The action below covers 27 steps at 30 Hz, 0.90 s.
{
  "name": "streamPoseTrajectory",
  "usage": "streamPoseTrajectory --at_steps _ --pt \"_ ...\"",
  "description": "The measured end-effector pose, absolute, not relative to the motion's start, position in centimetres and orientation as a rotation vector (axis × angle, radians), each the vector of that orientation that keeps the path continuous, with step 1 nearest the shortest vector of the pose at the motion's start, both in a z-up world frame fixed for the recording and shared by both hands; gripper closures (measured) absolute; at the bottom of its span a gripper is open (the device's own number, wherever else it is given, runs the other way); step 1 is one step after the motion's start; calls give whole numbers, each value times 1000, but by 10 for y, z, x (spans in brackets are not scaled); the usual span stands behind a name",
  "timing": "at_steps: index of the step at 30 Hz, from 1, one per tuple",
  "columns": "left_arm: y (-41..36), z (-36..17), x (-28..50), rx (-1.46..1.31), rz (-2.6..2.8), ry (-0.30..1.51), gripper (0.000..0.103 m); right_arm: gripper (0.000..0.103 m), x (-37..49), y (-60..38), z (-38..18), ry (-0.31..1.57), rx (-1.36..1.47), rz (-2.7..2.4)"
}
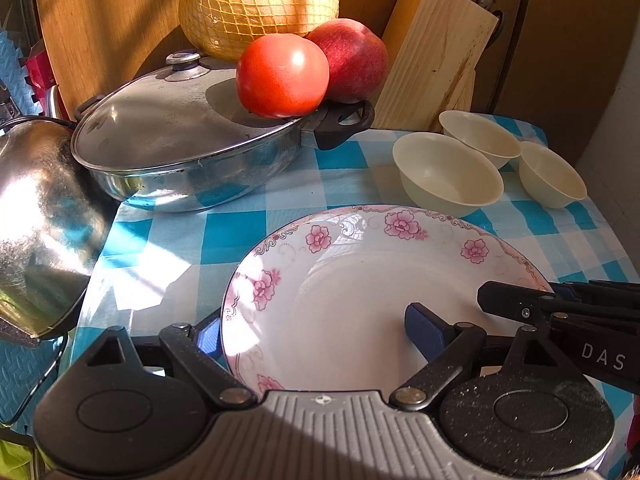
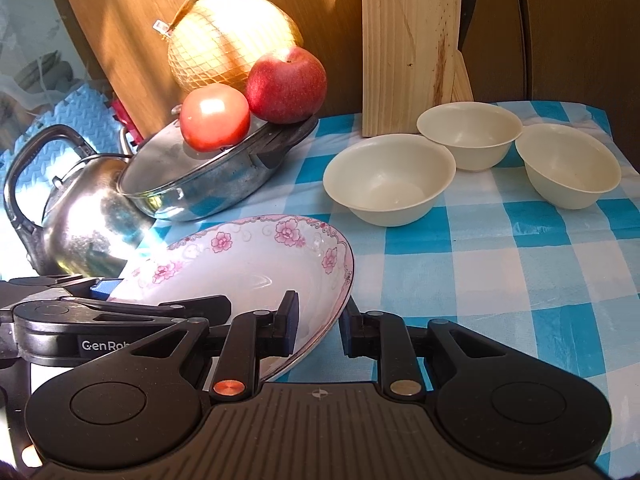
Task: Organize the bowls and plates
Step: 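Carry the pink-flower dish with the right gripper over the plate stack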
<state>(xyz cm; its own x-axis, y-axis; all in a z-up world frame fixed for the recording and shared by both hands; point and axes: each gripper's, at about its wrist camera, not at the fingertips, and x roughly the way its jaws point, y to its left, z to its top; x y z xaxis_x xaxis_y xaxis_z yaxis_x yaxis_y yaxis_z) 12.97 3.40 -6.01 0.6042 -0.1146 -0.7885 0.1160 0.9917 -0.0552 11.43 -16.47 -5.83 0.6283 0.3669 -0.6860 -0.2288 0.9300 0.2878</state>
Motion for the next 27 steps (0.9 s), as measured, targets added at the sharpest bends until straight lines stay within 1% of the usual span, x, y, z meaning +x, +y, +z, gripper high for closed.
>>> streamPoseTrajectory --at_steps 11,27 --pt "23 -53 100 17 -160 879 19 75 81 -175 -50 793 180 322" --pt "7 -56 52 51 -209 858 19 75 18 -190 -52 777 181 294"
